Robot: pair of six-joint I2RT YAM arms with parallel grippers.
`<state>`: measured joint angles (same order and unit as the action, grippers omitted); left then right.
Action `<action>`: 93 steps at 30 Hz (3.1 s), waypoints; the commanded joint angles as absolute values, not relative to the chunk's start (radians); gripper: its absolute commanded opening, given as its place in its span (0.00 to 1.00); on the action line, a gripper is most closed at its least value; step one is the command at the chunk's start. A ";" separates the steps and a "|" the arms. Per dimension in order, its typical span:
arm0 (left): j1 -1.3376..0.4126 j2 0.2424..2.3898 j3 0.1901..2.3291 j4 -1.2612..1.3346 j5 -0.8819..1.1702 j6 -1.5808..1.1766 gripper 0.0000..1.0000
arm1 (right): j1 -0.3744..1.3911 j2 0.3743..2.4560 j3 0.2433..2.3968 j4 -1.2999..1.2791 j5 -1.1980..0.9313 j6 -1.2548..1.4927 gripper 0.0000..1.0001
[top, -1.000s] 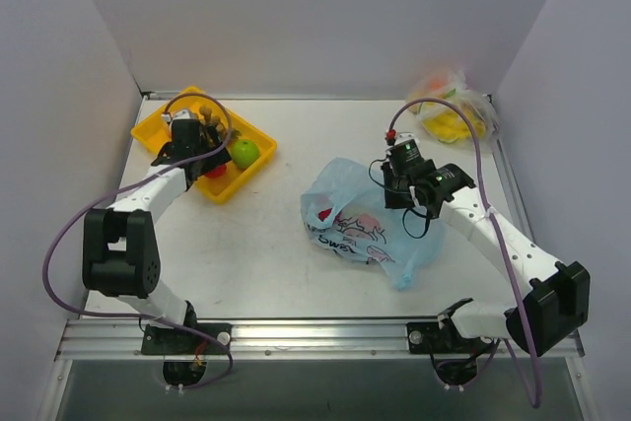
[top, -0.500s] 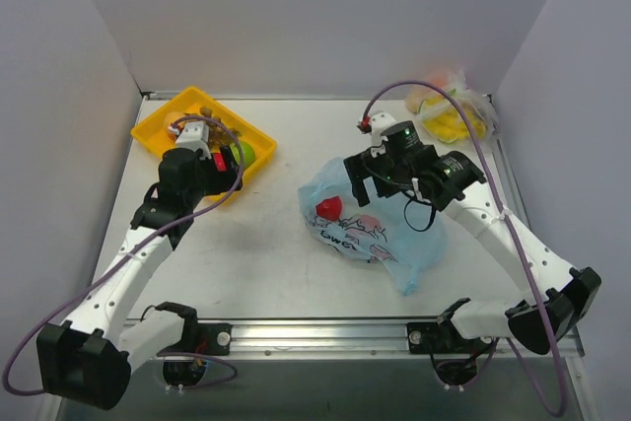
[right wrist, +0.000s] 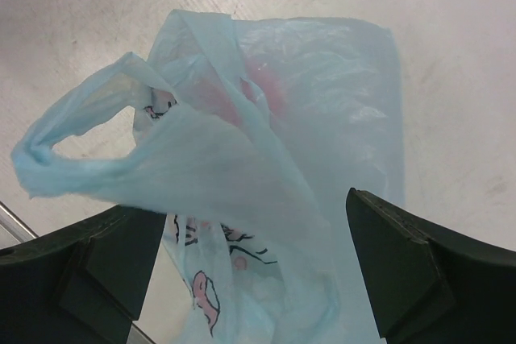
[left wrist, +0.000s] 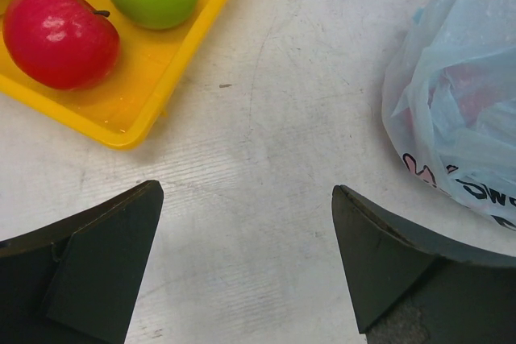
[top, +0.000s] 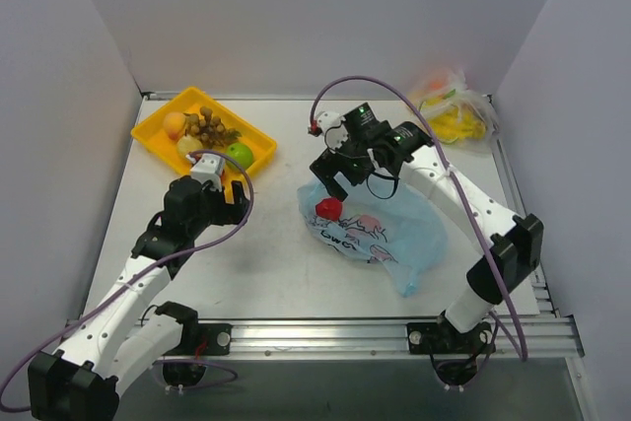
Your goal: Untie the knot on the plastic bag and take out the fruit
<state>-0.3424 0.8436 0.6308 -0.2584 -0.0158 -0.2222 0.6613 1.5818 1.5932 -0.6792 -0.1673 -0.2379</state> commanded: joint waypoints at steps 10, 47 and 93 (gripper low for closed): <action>-0.402 0.818 0.644 -0.204 0.043 -0.193 0.97 | 0.690 1.901 1.767 -0.669 -0.150 -0.307 0.70; -1.123 1.222 0.776 0.198 -0.233 -0.356 0.97 | 0.779 1.478 1.410 -0.678 0.293 0.201 0.93; -1.190 1.529 0.752 0.400 -0.317 -0.465 0.97 | 0.466 1.244 0.854 -0.328 -0.324 0.308 0.00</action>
<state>-1.1896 1.5261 0.7372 0.3374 -0.2787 -0.4446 0.4767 1.2652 0.8730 -0.3431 -0.3042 0.3065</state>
